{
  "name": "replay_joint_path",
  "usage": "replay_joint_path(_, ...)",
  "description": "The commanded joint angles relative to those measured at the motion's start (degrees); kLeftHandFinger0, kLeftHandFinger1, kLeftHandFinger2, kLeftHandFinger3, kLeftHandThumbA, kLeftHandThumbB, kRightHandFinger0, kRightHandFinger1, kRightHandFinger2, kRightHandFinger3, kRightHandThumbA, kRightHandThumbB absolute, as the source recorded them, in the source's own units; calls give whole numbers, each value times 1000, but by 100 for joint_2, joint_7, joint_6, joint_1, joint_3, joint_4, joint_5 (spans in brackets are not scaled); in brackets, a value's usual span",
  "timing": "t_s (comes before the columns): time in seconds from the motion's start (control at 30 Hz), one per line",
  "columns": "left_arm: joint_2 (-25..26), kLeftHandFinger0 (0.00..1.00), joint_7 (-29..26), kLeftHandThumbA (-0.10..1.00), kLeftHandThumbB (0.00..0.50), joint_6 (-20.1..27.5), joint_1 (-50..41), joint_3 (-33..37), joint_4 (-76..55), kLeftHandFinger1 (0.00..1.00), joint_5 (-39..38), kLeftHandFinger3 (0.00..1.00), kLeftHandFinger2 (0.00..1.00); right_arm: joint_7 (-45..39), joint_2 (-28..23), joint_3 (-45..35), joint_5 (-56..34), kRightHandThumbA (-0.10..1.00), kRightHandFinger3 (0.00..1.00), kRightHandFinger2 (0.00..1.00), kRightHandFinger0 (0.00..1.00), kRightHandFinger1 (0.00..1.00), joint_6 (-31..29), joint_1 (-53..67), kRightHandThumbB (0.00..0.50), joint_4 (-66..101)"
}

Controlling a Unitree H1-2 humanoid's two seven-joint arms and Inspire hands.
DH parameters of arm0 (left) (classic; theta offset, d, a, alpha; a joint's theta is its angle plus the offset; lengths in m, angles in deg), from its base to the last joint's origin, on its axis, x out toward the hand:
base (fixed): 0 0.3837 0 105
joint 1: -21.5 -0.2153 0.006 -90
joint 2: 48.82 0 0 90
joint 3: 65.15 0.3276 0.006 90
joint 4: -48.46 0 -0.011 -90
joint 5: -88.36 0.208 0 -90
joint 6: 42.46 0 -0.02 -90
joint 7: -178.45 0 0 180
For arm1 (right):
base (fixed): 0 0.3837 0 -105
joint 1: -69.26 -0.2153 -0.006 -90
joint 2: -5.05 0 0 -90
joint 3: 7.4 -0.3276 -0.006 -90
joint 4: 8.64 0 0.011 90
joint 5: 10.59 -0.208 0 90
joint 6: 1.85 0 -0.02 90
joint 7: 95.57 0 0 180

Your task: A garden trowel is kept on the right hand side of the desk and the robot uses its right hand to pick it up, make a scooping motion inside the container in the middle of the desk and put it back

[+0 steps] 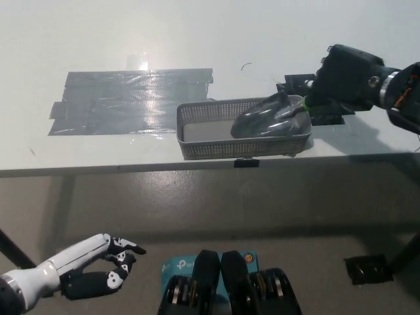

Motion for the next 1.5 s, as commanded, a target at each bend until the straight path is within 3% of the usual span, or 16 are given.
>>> replay_joint_path(0.0, -27, 826, 339, 1000, 299, -68, 175, -209, -187, 807, 204, 967, 829, -328, 44, -109, 216, 261, 194, 383, 0, 50, 189, -364, 0, 197)
replay_joint_path(0.13, -183, 834, 597, 1000, 300, -68, 201, -350, -196, 808, 394, 960, 824, -378, 146, -79, 388, 336, 216, 433, 0, 103, 228, -269, 1, 298)
replay_joint_path(0.2, -225, 845, 685, 1000, 314, -68, 218, -385, -168, 825, 443, 958, 830, -431, 279, -115, 265, 145, 168, 443, 0, 109, 279, -182, 0, 211)
replay_joint_path(0.37, -322, 852, 882, 1000, 298, -68, 239, -490, -161, 825, 635, 970, 831, -427, 554, -104, 411, 129, 158, 461, 0, 138, 591, 5, 0, 71)
replay_joint_path(0.4, -335, 849, 910, 1000, 310, -68, 216, -490, -150, 819, 675, 967, 827, -356, 733, -81, 437, 184, 284, 484, 0, 159, 777, 136, 0, -115)
replay_joint_path(0.5, -440, 846, 1054, 1000, 355, -68, 203, -510, -100, 814, 725, 949, 815, -72, 1039, 40, 576, 199, 235, 458, 0, 149, 1062, 384, 0, -563)
replay_joint_path(0.73, -574, 831, 1117, 1000, 345, -68, 135, -474, -96, 808, 843, 960, 814, -398, 1823, -377, -108, -100, 473, 387, 0, 47, 1556, 620, 1, -1368)
replay_joint_path(0.9, -603, 841, 1145, 1000, 326, -68, -41, -552, -96, 822, 855, 969, 837, -830, 1860, -732, -425, -100, 361, 391, 0, 23, 1820, 586, 0, -1431)
replay_joint_path(1.0, -629, 841, 1136, 1000, 333, -68, -99, -577, -117, 817, 821, 968, 828, -934, 1636, -757, -397, -82, 658, 557, 46, 182, 1831, 486, 0, -1411)
replay_joint_path(1.1, -633, 843, 1142, 1000, 321, -68, -161, -621, -169, 819, 892, 971, 830, -971, 1463, -795, -444, -23, 699, 332, 0, 85, 1793, 311, 0, -1449)
replay_joint_path(1.23, -660, 849, 1153, 1000, 351, -68, -223, -605, -162, 821, 978, 963, 825, -1206, 1079, -962, -604, 17, 818, 412, 142, 245, 1778, 0, 0, -1269)
replay_joint_path(1.27, -761, 850, 1209, 1000, 347, -68, -257, -683, -115, 822, 1021, 957, 823, -1138, 978, -1139, -912, -74, 583, 183, 6, 12, 1643, -102, 0, -1220)
replay_joint_path(1.33, -749, 853, 1220, 1000, 345, -68, -257, -659, -98, 828, 1033, 958, 826, -1197, 939, -1283, -1181, -90, 666, 384, 142, 217, 1569, -244, 0, -1203)
replay_joint_path(1.4, -716, 858, 1228, 1000, 347, -68, -247, -617, -82, 834, 1042, 966, 832, -1267, 931, -1494, -1561, -100, 682, 313, 69, 157, 1478, -377, 0, -1125)
replay_joint_path(1.43, -720, 855, 1224, 1000, 353, -68, -257, -612, -92, 829, 1070, 965, 830, -1139, 921, -1702, -1872, -100, 492, 75, 8, 28, 1309, -460, 16, -1036)
replay_joint_path(1.47, -735, 853, 1238, 1000, 359, -68, -269, -618, -97, 826, 1094, 964, 829, -994, 889, -1833, -2117, -100, 213, 14, 0, 1, 1061, -544, 15, -954)
